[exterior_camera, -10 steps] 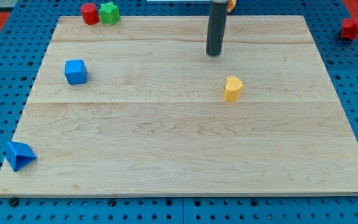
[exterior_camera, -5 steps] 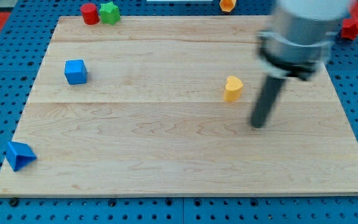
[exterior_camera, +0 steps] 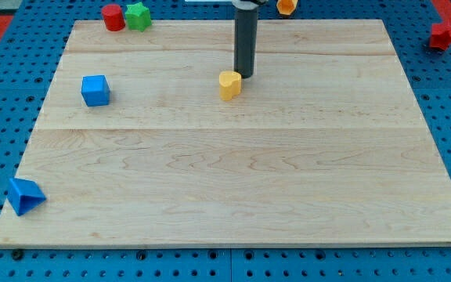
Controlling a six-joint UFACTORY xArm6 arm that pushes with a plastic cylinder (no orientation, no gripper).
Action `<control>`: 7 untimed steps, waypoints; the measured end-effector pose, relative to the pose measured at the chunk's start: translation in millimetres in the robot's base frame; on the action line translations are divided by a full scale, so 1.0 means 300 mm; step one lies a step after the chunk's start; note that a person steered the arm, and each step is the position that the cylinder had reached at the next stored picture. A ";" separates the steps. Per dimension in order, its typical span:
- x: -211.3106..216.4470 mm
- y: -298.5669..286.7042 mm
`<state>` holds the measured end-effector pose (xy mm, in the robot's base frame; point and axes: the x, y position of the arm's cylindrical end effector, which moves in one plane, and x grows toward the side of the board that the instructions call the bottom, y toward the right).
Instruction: Place the heart to the right parallel of the blue cube
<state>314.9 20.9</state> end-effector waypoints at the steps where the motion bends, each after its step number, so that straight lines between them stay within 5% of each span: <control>1: -0.262 -0.081; 2: -0.281 -0.282; 3: 0.243 -0.426; 4: 0.282 -0.169; 5: -0.028 -0.269; 6: 0.271 -0.383; 7: 0.527 -0.055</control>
